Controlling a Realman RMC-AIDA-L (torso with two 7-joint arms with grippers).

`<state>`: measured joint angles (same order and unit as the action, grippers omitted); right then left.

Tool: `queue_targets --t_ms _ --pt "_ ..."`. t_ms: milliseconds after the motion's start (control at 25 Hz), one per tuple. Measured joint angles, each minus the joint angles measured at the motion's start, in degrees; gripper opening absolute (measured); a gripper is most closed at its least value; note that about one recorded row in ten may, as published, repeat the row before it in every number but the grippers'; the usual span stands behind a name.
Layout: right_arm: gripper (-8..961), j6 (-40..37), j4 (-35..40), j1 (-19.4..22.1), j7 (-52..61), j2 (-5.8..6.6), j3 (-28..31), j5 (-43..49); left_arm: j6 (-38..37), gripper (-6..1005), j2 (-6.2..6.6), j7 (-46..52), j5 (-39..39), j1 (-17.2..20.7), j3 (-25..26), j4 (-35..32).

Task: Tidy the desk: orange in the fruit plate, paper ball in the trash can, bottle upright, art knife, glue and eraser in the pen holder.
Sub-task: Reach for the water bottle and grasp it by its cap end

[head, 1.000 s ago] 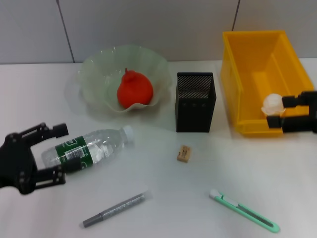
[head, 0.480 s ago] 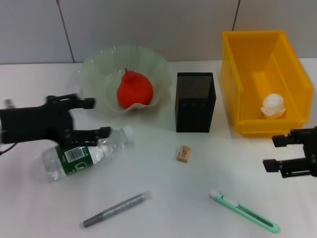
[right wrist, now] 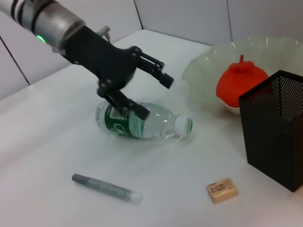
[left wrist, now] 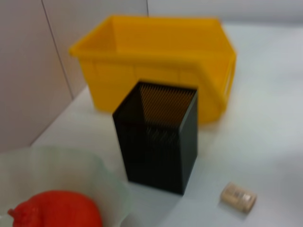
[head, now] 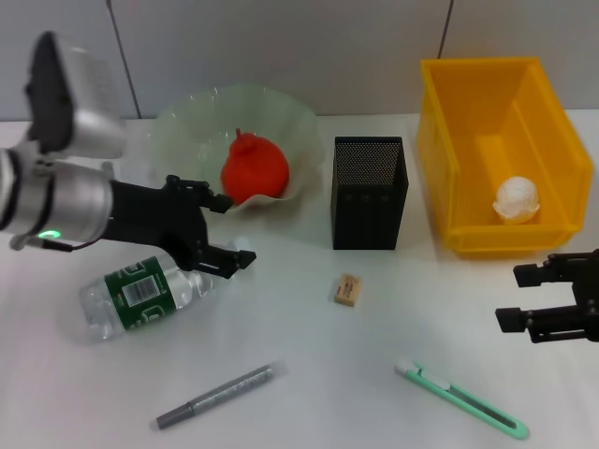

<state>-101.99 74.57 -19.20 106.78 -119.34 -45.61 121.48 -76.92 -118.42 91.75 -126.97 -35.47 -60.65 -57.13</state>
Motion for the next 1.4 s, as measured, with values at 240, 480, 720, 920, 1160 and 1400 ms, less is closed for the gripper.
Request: queue_targets --t_ms 240,480,720,920,1160,1400 --pt "764 1.67 -3.96 -2.14 -0.27 0.04 -0.11 -0.13 6.47 839 -0.2 3.39 -5.36 -4.36 -5.09 3.69" --pt "760 3.17 -7.22 -4.31 -1.23 0.05 -0.66 -0.54 10.44 824 -0.54 8.4 -11.94 -7.83 -11.26 7.23" --pt "756 3.0 -7.06 -4.65 -0.95 0.2 -0.3 -0.59 15.48 809 -0.63 13.7 -13.13 -8.13 -18.38 7.31" --pt "753 2.75 -6.96 -4.85 -0.47 0.31 -0.22 -0.63 17.97 797 -0.68 18.41 -16.79 -8.59 -23.19 7.39" --pt "749 2.45 -6.96 -4.63 -0.28 0.28 -0.26 -0.64 17.99 782 -0.68 20.67 -18.76 -8.7 -24.59 7.04" --pt "745 2.42 -6.96 -4.49 -0.06 0.37 -0.14 -0.46 17.75 733 -0.63 21.3 -18.54 -8.75 -24.42 6.89"
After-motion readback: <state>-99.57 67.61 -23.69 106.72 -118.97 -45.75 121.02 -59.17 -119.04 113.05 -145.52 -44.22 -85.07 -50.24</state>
